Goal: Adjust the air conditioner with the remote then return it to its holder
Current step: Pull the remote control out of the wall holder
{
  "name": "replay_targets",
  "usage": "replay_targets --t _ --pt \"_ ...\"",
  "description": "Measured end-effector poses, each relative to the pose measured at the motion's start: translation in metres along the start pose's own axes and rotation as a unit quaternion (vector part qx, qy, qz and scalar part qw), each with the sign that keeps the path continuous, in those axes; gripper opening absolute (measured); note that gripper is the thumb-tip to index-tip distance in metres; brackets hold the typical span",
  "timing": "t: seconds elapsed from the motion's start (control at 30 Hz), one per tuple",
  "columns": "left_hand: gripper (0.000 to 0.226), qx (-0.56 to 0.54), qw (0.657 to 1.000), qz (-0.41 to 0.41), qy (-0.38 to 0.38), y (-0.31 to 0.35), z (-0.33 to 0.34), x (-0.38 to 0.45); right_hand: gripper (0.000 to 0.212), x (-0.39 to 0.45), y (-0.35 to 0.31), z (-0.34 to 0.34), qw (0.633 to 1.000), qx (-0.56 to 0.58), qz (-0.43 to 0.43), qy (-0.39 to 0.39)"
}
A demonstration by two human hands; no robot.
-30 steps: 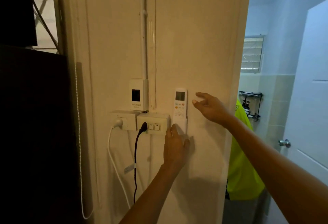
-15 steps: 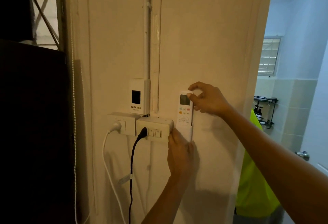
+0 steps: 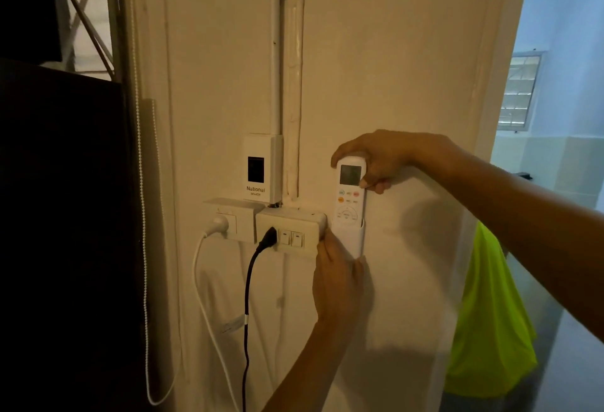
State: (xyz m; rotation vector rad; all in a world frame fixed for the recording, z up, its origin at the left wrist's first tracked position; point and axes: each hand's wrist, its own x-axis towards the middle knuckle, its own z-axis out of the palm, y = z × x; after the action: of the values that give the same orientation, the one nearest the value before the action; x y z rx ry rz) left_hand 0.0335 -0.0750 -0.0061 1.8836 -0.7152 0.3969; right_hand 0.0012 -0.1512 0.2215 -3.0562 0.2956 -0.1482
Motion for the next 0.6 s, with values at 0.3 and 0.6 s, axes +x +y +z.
replay_targets --t 0.3,0.6 --pt "0.074 0.011 1.000 0.002 -0.012 -0.001 0.000 0.000 0.026 0.002 0.001 0.007 0.996 0.067 -0.002 0.058" --pt "0.074 -0.010 1.000 -0.006 -0.016 0.004 -0.005 -0.002 0.031 0.003 0.001 0.013 0.993 0.026 -0.013 0.118"
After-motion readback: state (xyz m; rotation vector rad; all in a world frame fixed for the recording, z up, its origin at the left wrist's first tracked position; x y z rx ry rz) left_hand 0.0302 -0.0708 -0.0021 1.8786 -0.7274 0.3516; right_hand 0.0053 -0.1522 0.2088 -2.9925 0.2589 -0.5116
